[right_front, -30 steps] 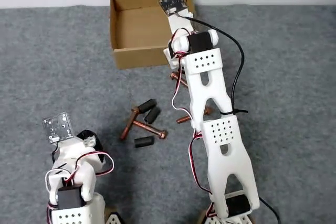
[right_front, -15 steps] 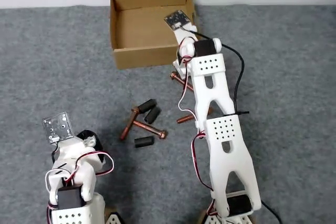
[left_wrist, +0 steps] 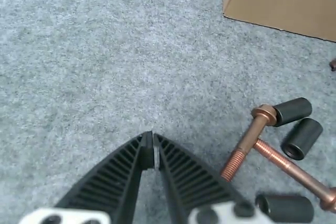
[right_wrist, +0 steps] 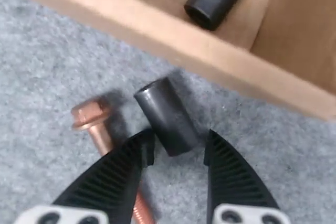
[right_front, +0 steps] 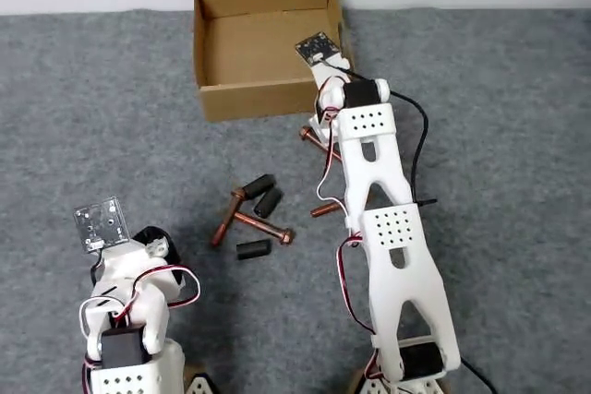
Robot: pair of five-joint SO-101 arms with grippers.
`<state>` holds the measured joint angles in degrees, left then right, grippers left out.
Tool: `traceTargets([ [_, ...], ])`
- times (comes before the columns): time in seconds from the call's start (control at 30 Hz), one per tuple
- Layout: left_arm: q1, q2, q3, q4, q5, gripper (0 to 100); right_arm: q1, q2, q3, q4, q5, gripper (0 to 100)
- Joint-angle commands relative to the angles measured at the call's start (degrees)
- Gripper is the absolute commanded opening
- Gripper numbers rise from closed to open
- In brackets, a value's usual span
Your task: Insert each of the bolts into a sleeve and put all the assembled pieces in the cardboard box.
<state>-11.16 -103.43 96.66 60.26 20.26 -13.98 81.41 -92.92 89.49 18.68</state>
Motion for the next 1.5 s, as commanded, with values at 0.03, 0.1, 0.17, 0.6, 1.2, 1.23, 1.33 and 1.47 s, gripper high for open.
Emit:
traceTargets([
  [0.03, -0.44, -0.18, -0.22, -1.58, 0.18, 0, -1.1, -0.4, -0.18, -0.92, 0.53, 11.0],
  [0.1, -0.44, -0.18, -0.22, -1.58, 0.18, 0, -1.1, -0.4, -0.18, -0.31, 0.53, 2.4],
  [0.17, -0.44, -0.18, -0.22, -1.58, 0.18, 0, -1.19, -0.4, -0.62, 1.71, 0.53, 2.1],
  [0.6, -0.44, -0.18, -0.22, -1.58, 0.18, 0, -1.63, -12.09, 3.08, 13.67, -2.73, 0.8],
  [1.2, -0.44, -0.18, -0.22, -1.58, 0.18, 0, -3.82, -36.44, 40.35, 7.6, -5.27, 0.9],
  [1.23, -0.44, -0.18, -0.22, -1.58, 0.18, 0, -4.35, -36.44, 40.35, 6.9, -5.27, 1.0],
  [1.33, -0.44, -0.18, -0.22, -1.58, 0.18, 0, -6.11, -36.35, 40.35, 6.2, -5.27, 6.1],
  [1.47, -0.44, -0.18, -0.22, -1.58, 0.18, 0, -8.04, -36.35, 40.35, 6.46, -5.27, 19.2],
])
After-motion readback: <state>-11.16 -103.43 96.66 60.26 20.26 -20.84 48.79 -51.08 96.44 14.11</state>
